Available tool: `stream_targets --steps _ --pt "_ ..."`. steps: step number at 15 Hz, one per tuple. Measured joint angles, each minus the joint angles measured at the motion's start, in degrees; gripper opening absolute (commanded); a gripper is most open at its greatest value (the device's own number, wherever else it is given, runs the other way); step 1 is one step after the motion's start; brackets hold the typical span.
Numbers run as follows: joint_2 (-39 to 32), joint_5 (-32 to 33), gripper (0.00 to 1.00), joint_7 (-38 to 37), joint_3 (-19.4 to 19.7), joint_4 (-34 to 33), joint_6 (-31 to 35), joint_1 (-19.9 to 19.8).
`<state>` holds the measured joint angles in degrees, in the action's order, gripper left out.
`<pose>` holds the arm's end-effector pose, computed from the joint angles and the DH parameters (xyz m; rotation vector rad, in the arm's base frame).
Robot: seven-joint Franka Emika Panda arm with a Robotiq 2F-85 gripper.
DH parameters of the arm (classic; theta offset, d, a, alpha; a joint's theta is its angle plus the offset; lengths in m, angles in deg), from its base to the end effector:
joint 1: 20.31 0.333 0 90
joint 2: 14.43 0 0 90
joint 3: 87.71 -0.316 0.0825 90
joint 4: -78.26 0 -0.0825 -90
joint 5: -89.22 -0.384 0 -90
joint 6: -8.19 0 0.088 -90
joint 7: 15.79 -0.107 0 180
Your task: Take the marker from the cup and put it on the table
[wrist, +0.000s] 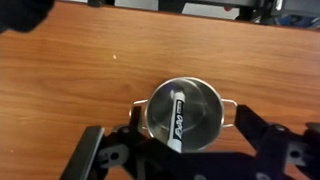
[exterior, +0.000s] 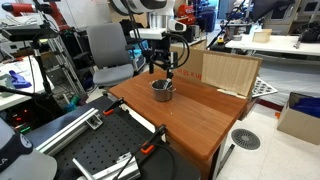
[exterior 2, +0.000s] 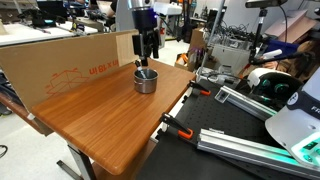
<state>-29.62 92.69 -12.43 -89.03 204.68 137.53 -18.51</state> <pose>0.5281 0.0273 0.2434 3.0785 0.2412 -0.3316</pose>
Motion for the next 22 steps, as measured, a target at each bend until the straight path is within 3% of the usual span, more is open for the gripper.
stream_targets --steps 10,11,13,21,22 --pt "-7.31 -0.17 1.0 -1.67 -0.51 -6.73 0.11 0.57" --pt "-7.88 -0.19 0.75 -1.74 -0.51 -7.38 0.11 0.57" --pt "-8.95 -0.19 0.66 -1.8 -0.51 -8.52 0.1 0.57" --pt "-11.05 -0.16 0.04 -1.8 -0.35 -11.39 -0.21 0.56" --pt "-11.05 -0.16 0.0 -1.8 -0.34 -11.49 -0.24 0.56"
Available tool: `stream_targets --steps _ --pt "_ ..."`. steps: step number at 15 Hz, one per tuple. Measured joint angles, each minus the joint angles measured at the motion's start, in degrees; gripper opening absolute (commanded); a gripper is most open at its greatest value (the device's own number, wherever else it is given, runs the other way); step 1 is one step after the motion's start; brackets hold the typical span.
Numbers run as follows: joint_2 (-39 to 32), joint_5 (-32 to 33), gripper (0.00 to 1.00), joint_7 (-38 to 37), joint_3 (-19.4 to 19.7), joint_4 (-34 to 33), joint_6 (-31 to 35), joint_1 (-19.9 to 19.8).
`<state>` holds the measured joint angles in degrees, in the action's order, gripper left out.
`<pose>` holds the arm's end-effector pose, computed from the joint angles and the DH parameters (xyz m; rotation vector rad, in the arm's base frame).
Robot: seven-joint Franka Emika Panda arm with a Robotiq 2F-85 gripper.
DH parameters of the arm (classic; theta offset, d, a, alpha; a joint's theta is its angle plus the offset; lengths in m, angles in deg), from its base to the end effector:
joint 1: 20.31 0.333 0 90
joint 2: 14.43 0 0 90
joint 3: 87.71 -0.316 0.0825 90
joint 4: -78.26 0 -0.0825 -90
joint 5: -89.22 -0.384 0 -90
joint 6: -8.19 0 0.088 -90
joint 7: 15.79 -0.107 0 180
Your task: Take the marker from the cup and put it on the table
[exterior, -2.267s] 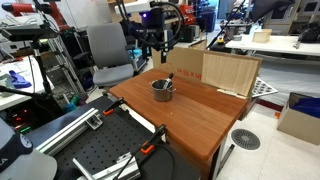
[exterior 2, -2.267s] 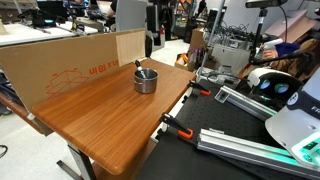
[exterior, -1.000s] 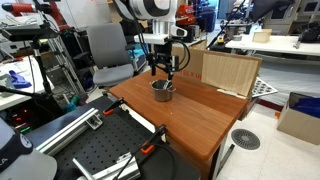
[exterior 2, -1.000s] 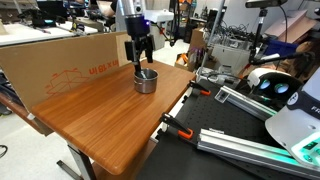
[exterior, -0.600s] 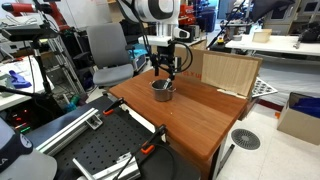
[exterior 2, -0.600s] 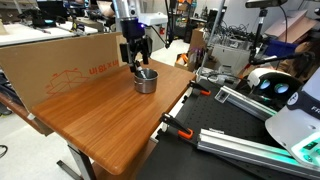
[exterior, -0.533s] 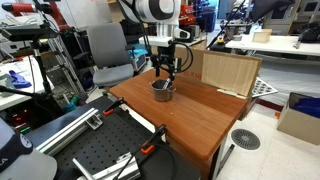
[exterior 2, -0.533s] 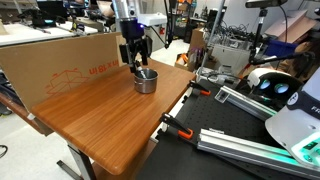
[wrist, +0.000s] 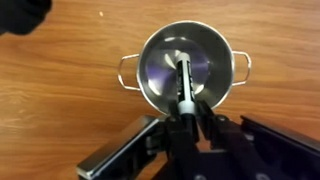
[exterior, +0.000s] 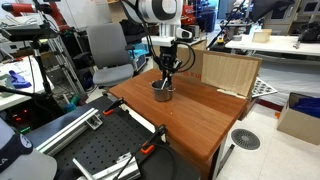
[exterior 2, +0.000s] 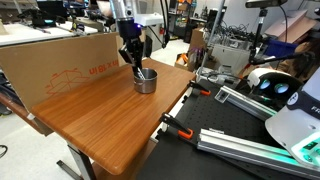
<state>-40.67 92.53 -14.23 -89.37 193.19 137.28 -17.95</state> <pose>0.5812 0.0391 0.2096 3.0851 0.2115 -0.3255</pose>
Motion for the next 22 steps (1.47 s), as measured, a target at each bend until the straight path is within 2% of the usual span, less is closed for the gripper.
stream_targets --steps 2,7,11,16,19,22 --pt "-0.09 0.0 0.05 0.0 0.0 -0.23 -0.46 0.0" --pt "-0.62 -0.01 0.05 0.0 -0.01 -1.13 -2.41 0.0" --pt "-0.2 -0.46 0.05 0.5 -0.03 -3.0 -7.51 -0.23" --pt "5.31 -2.1 0.05 2.74 0.08 -3.81 -8.99 -2.05" --pt "8.17 -4.03 0.05 5.81 0.84 -4.79 -13.77 -4.51" --pt "8.1 -4.83 0.05 7.7 2.53 -7.6 -20.44 -7.01"
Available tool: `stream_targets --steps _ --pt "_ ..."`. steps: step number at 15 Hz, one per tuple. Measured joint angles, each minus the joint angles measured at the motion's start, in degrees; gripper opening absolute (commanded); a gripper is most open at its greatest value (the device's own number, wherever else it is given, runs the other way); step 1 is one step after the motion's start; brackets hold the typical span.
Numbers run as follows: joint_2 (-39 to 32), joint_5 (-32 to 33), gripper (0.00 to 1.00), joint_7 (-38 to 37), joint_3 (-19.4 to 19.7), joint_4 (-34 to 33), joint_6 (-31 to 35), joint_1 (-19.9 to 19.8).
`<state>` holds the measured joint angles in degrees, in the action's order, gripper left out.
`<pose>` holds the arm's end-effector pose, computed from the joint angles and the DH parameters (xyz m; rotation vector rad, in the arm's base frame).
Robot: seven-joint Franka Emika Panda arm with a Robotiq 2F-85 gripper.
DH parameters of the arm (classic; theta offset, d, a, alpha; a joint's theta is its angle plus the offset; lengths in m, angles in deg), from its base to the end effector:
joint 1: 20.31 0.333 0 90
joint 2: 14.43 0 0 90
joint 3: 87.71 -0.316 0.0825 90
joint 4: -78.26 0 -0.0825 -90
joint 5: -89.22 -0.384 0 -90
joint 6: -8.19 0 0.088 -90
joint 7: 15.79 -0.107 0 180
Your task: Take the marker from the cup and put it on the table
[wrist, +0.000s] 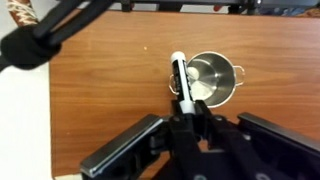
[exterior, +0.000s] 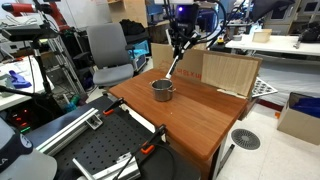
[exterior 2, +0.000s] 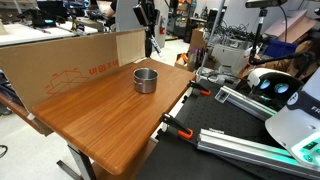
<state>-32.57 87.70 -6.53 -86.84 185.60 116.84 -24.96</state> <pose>0.5881 -0.0545 0.3240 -3.0521 -0.0811 0.4441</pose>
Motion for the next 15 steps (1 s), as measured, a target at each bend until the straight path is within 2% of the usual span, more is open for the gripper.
stream_targets --steps 4,8,15 --pt "-2.19 -0.18 0.05 0.08 2.13 -4.33 -4.76 -2.29" --pt "-7.46 -0.53 0.05 0.09 2.46 -9.27 -9.83 -3.42" --pt "-19.14 -0.47 0.05 -4.1 3.3 -17.46 -12.44 -3.46"
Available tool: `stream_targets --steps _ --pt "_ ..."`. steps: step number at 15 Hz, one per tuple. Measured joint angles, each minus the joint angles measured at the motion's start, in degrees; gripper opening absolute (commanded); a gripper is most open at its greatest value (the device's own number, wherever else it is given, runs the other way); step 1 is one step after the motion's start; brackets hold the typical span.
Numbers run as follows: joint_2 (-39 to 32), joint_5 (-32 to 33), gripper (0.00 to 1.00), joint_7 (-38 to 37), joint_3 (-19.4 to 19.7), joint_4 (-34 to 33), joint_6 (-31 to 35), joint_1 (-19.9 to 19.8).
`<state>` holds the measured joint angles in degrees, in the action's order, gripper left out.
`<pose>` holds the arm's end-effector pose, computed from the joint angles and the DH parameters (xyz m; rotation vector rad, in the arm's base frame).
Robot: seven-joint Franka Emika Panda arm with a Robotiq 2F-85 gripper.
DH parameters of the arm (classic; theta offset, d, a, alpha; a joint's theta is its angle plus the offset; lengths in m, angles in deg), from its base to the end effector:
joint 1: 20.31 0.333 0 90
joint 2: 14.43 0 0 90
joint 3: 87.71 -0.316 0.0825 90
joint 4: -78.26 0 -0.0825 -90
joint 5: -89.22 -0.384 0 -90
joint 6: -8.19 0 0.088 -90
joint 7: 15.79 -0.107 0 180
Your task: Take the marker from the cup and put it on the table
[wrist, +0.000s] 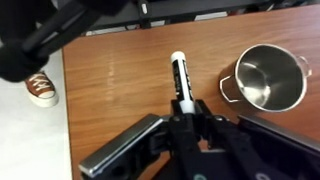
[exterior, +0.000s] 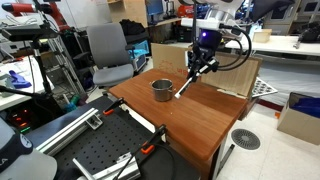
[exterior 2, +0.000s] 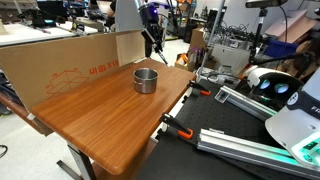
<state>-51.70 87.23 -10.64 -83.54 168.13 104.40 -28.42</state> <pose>0.6208 -0.1266 0.2322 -2.9592 0.2001 0.8115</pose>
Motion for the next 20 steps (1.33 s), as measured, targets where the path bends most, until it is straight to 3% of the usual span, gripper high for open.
stream_targets --steps 6,12,18,19,20 --pt "-8.86 0.19 0.05 -4.89 1.36 -8.11 -3.63 -0.01" --pt "-16.44 0.28 0.05 -8.09 2.13 -17.8 -11.73 -0.07" --pt "-22.17 1.62 0.05 -9.41 2.69 -25.76 -12.49 -0.07" --pt "-22.83 1.86 0.12 -9.73 2.79 -26.86 -12.62 -0.07" --pt "-23.38 2.06 0.45 -9.96 2.87 -27.86 -13.16 -0.07"
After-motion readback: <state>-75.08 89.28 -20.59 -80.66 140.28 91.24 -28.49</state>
